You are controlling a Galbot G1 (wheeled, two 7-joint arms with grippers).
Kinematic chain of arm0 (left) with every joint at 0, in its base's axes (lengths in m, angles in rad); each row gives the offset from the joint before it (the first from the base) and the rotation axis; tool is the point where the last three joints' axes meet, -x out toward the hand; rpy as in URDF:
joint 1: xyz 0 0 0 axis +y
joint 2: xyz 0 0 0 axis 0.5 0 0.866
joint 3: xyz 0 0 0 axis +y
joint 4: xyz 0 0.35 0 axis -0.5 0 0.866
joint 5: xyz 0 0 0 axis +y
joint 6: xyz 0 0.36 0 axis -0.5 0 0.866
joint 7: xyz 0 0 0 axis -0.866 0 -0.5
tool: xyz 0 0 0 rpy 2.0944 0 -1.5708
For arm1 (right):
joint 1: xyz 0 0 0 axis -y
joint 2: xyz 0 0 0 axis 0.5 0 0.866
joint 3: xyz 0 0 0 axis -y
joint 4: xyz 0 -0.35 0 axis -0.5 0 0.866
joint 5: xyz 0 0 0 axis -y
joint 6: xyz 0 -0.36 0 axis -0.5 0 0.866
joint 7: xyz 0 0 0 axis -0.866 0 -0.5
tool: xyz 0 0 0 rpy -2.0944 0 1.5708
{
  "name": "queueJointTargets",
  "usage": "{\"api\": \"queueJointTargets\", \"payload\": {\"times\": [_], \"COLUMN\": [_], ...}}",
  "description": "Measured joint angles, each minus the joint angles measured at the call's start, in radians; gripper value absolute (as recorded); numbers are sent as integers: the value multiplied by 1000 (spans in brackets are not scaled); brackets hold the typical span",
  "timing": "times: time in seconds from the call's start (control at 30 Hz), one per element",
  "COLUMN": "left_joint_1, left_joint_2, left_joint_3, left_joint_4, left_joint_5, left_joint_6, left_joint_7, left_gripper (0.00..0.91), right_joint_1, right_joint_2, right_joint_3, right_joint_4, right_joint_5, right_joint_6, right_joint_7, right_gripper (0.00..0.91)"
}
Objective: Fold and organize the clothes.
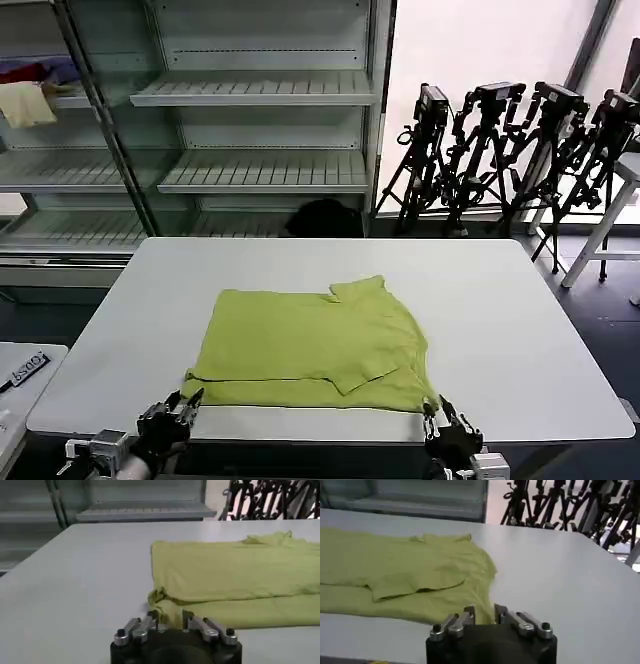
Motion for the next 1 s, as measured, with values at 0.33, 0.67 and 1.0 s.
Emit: {"api": "queueJointTargets", "payload": {"times": [0.33, 0.67, 1.0], "left_joint_1": [-30, -216, -458], "left_joint_2": [-15, 29, 56], "left_joint_3": [-25, -3, 86], "left_joint_4": [-2, 62, 218], "left_joint_5": [-25, -104, -145], "left_joint_6": [-11, 9, -11], "left_joint_7": [-10, 14, 50], "left_gripper": [907, 907, 907], "right_joint_1": [56, 272, 553], "right_joint_2": [-1, -3, 27], "right_joint_3": [-11, -41, -94], "right_joint_4": [-19, -116, -306], "right_joint_5": [1, 28, 62], "right_joint_6": [-6, -11, -11], "right_joint_7": [-1, -10, -13], "right_gripper": [907, 907, 907]}}
